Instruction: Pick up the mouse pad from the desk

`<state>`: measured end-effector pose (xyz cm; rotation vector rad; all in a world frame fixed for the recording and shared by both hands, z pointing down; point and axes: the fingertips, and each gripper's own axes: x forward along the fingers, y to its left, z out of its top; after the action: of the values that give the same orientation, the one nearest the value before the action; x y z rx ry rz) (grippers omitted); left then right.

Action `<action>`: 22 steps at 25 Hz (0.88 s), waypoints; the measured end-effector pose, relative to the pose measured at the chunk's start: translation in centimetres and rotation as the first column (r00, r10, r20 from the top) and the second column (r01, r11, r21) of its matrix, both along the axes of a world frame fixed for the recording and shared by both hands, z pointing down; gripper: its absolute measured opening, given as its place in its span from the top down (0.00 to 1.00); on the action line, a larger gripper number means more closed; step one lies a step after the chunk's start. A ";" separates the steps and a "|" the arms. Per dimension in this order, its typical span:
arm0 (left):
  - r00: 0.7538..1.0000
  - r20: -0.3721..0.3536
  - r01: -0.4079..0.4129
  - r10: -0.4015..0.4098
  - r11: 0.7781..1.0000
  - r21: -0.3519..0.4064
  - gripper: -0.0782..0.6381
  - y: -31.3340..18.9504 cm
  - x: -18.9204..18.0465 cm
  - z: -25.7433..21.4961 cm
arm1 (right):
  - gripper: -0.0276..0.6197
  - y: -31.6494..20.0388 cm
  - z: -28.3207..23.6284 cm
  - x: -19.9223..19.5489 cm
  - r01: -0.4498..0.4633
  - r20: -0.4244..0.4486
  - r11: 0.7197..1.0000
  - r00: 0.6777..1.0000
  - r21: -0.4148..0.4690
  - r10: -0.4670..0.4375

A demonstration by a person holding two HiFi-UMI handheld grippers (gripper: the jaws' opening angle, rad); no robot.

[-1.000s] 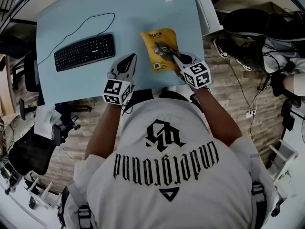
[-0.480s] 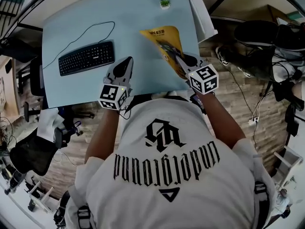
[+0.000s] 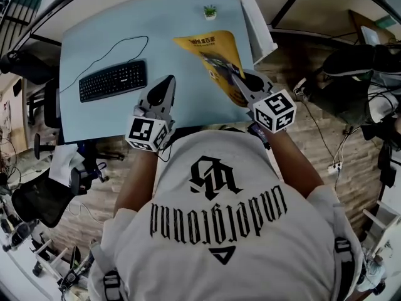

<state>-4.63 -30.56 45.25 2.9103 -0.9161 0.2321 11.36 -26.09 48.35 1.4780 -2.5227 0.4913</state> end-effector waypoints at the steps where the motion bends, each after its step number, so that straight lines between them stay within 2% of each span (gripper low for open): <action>1: 1.000 -0.006 0.005 -0.005 1.000 0.006 0.88 0.5 0.3 -0.4 | 0.92 0.3 -0.5 0.3 0.004 0.002 1.000 1.000 0.014 -0.004; 11: 0.996 -0.024 0.085 -0.084 0.996 0.036 0.88 4.9 1.8 -2.2 | 0.92 3.4 -2.2 2.4 0.046 0.033 0.996 0.998 0.071 -0.048; 22: 0.996 -0.020 0.089 -0.088 0.996 0.021 0.88 8.7 1.3 -2.3 | 0.92 5.9 -3.3 1.0 0.058 0.064 0.993 0.996 0.107 -0.065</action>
<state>-3.35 -21.90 42.94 2.8772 -1.0481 0.1891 12.39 -20.22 45.10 1.4366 -2.6753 0.4106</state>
